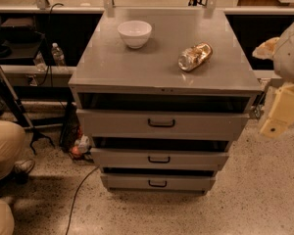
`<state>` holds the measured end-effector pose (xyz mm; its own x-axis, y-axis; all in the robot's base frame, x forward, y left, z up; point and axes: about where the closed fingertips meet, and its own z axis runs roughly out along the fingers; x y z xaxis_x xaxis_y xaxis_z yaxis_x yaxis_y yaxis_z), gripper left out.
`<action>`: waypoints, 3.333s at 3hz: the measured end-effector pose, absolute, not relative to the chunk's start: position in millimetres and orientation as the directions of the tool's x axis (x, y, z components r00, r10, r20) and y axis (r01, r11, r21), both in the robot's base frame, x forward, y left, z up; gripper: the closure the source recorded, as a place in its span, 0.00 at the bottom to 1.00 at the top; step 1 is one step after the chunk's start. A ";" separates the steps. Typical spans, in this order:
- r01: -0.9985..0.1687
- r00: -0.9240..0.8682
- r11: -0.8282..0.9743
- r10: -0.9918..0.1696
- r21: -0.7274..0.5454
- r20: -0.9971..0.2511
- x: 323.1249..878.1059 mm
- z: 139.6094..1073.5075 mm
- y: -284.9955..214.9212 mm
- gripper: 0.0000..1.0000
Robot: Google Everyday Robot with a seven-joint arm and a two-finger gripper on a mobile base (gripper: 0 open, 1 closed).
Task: Open bottom drawer
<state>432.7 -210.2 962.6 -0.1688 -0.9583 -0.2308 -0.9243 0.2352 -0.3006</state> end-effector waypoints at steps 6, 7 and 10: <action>-0.978 0.036 0.032 -0.948 -0.206 -0.316 417.5 774.1 -224.5 0.00; -0.978 0.091 -0.019 -0.933 -0.206 -0.349 424.3 737.2 -224.2 0.00; -0.982 0.135 -0.034 -0.818 -0.187 -0.559 441.6 600.0 -199.4 0.00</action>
Offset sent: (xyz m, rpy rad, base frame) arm -0.0177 -0.0055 -0.1652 0.0533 0.1174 0.1518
